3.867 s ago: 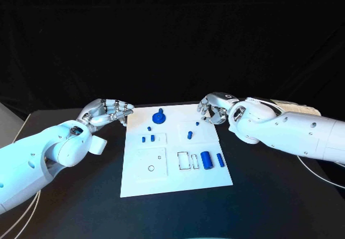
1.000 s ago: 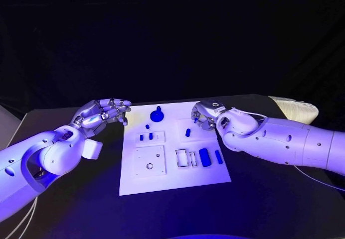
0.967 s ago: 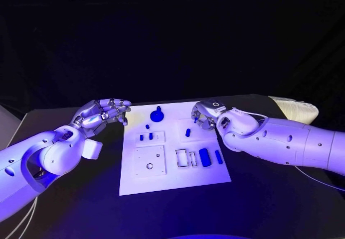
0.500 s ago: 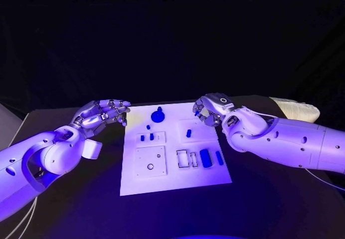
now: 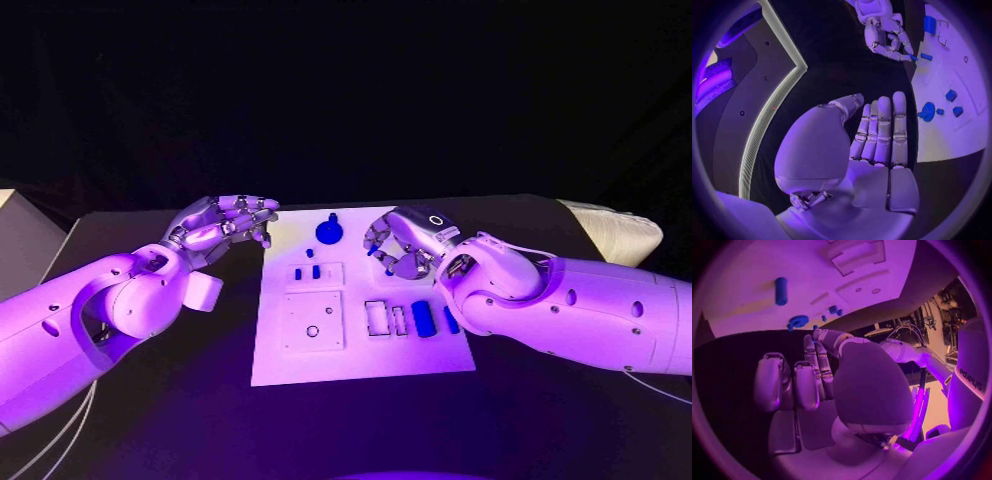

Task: Assemble the parts on the task board

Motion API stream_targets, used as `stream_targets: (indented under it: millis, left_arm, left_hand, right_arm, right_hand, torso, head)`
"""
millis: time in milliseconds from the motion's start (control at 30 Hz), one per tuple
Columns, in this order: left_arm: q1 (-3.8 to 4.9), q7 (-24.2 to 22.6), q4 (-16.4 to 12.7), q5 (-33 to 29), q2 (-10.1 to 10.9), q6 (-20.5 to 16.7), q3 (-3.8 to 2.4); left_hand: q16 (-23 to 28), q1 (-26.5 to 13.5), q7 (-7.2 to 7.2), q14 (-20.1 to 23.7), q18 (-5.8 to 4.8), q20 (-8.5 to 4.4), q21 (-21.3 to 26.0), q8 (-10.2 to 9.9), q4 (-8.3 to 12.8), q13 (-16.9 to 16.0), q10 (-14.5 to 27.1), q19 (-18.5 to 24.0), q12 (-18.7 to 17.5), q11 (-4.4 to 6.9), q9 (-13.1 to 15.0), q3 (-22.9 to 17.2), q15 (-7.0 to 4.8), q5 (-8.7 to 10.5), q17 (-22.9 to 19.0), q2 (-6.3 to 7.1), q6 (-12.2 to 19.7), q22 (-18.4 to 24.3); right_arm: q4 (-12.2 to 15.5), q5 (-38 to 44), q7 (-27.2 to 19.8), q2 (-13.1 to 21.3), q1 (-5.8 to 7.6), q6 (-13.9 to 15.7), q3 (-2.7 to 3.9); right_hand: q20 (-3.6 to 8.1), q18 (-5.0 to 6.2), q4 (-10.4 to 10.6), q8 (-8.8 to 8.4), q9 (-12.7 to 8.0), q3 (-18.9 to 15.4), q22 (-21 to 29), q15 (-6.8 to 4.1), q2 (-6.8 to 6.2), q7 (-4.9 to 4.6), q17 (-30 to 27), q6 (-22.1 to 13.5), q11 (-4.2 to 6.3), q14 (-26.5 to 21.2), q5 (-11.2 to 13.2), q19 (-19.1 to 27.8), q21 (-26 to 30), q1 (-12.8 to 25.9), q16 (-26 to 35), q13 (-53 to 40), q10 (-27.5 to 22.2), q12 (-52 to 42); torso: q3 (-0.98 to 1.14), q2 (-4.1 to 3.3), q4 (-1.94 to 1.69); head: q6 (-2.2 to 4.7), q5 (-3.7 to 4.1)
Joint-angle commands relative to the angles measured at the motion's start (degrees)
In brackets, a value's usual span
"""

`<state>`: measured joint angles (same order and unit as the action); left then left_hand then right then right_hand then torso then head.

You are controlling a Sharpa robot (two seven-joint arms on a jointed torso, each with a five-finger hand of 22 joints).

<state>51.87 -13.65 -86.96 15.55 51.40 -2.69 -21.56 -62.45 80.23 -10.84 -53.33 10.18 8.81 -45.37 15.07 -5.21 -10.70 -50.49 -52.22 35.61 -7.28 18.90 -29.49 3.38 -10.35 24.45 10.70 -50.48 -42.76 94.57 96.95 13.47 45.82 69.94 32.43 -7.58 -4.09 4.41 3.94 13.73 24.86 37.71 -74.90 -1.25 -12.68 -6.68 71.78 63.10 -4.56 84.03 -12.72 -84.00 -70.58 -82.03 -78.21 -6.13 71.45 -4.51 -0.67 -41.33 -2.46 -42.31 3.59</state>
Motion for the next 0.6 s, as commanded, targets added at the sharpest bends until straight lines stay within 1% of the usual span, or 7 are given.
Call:
stream_targets:
  millis: [33, 67, 133, 300, 433, 600]
  left_arm:
    - [-0.06, -0.22, -0.09, -0.54, -0.27, -0.43, -0.04]
    - [-0.06, -0.21, -0.07, -0.57, -0.32, -0.49, -0.04]
    - [-0.06, -0.20, 0.02, -0.64, -0.49, -0.65, -0.04]
    - [-0.06, -0.21, -0.01, -0.70, -0.63, -0.69, -0.04]
    - [-0.06, -0.18, -0.06, -0.73, -0.64, -0.64, -0.04]
    - [-0.06, -0.12, -0.13, -0.79, -0.62, -0.57, -0.04]
  left_hand:
    - [0.39, 0.43, -0.18, -0.06, 0.34, 0.02, 0.26, -0.38, 0.20, 0.06, 0.39, -0.47, 0.29, -0.03, -0.06, 0.24, 0.07, -0.31, -0.09, 0.11, 0.27, 0.05]
    - [0.40, 0.42, -0.18, -0.07, 0.34, 0.02, 0.28, -0.39, 0.18, 0.06, 0.39, -0.48, 0.30, -0.04, -0.06, 0.26, 0.07, -0.31, -0.10, 0.10, 0.27, 0.06]
    - [0.40, 0.42, -0.18, -0.07, 0.34, 0.02, 0.28, -0.39, 0.18, 0.06, 0.39, -0.48, 0.30, -0.04, -0.06, 0.26, 0.07, -0.31, -0.10, 0.10, 0.27, 0.06]
    - [0.40, 0.42, -0.18, -0.07, 0.34, 0.02, 0.28, -0.39, 0.18, 0.06, 0.39, -0.48, 0.30, -0.04, -0.06, 0.26, 0.07, -0.31, -0.10, 0.10, 0.27, 0.06]
    - [0.40, 0.42, -0.18, -0.07, 0.34, 0.02, 0.28, -0.39, 0.18, 0.06, 0.39, -0.48, 0.30, -0.04, -0.06, 0.26, 0.07, -0.31, -0.10, 0.10, 0.27, 0.06]
    - [0.40, 0.42, -0.18, -0.07, 0.34, 0.02, 0.28, -0.39, 0.18, 0.06, 0.39, -0.48, 0.30, -0.04, -0.06, 0.26, 0.07, -0.31, -0.10, 0.10, 0.27, 0.06]
  right_arm:
    - [0.78, 0.64, -0.90, -1.05, -0.63, -4.01, -0.19]
    - [0.86, 0.69, -0.88, -1.45, -0.85, -4.23, -0.25]
    - [0.97, 0.92, -0.76, -2.76, -1.65, -4.95, -0.41]
    - [0.90, 1.50, -0.17, -4.69, -2.91, -6.55, -0.65]
    - [0.57, 1.84, 0.40, -5.61, -3.55, -7.69, -0.81]
    - [-0.18, 2.25, 2.23, -6.72, -4.11, -9.72, -1.04]
  right_hand:
    - [0.20, -0.61, 0.10, 0.19, 0.09, 0.35, -3.95, -0.45, 0.19, -0.06, -0.08, 0.52, 1.57, 2.55, -0.27, -1.06, -0.13, 0.41, -0.30, -0.06, 1.99, -0.13]
    - [0.20, -0.61, 0.10, 0.19, 0.09, 0.35, -3.95, -0.45, 0.19, -0.06, -0.08, 0.52, 1.57, 2.55, -0.27, -1.06, -0.13, 0.41, -0.30, -0.06, 1.99, -0.13]
    - [0.20, -0.59, 0.10, 0.19, 0.10, 0.38, -3.91, -0.45, 0.20, -0.07, -0.21, 0.51, 1.56, 2.52, -0.29, -1.04, -0.06, 0.45, -0.23, -0.05, 2.00, -0.11]
    - [0.20, -0.57, 0.08, 0.19, 0.11, 0.43, -3.87, -0.45, 0.21, -0.08, -0.30, 0.48, 1.55, 2.51, -0.34, -1.02, 0.03, 0.47, -0.18, -0.04, 2.00, -0.08]
    - [0.20, -0.57, 0.08, 0.19, 0.11, 0.43, -3.87, -0.45, 0.21, -0.08, -0.30, 0.48, 1.55, 2.51, -0.34, -1.02, 0.03, 0.47, -0.18, -0.04, 2.00, -0.08]
    - [0.20, -0.53, 0.03, 0.17, 0.12, 0.51, -3.75, -0.44, 0.22, -0.11, -0.45, 0.44, 1.53, 2.48, -0.40, -0.95, 0.26, 0.52, -0.09, -0.02, 1.98, -0.03]
  torso:
    - [-0.08, 0.22, -0.05]
    - [-0.11, 0.26, -0.08]
    - [-0.16, 0.34, -0.12]
    - [-0.19, 0.19, -0.07]
    - [-0.21, 0.16, -0.03]
    - [-0.16, 0.15, -0.08]
  head:
    - [-0.34, -1.04]
    - [-0.40, -1.23]
    - [-0.59, -1.24]
    - [-0.68, -1.45]
    - [-0.91, -1.52]
    - [-1.28, -1.94]
